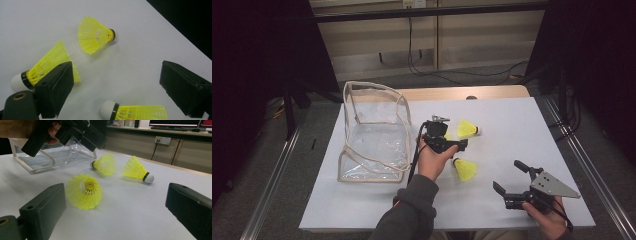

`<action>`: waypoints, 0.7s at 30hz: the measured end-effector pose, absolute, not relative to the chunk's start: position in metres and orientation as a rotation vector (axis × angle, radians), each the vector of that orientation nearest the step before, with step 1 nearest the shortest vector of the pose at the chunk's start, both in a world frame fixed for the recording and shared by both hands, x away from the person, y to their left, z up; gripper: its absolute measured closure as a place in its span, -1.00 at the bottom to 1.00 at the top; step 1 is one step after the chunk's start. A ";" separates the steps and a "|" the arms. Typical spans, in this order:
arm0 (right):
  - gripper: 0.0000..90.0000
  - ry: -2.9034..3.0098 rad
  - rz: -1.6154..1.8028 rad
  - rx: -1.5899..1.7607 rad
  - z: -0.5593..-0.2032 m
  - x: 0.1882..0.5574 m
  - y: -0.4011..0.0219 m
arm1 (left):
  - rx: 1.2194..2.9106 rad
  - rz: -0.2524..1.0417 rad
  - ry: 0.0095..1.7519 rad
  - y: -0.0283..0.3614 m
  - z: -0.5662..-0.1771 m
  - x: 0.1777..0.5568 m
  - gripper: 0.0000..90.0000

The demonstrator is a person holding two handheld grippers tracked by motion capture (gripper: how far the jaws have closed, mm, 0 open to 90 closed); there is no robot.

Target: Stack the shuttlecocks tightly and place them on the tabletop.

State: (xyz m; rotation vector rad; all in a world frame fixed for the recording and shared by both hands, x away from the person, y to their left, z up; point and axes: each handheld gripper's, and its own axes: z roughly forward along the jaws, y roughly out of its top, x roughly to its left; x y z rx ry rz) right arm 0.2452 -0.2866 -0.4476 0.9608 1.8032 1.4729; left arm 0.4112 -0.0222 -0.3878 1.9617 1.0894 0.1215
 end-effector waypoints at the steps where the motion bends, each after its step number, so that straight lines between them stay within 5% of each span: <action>1: -0.95 1.806 1.473 0.961 -0.448 0.245 -0.286 | 1.963 0.117 1.083 -0.024 -0.388 0.410 -0.73; 21: -0.95 1.805 1.477 0.960 -0.447 0.246 -0.287 | 1.984 0.096 1.038 -0.023 -0.392 0.394 -0.78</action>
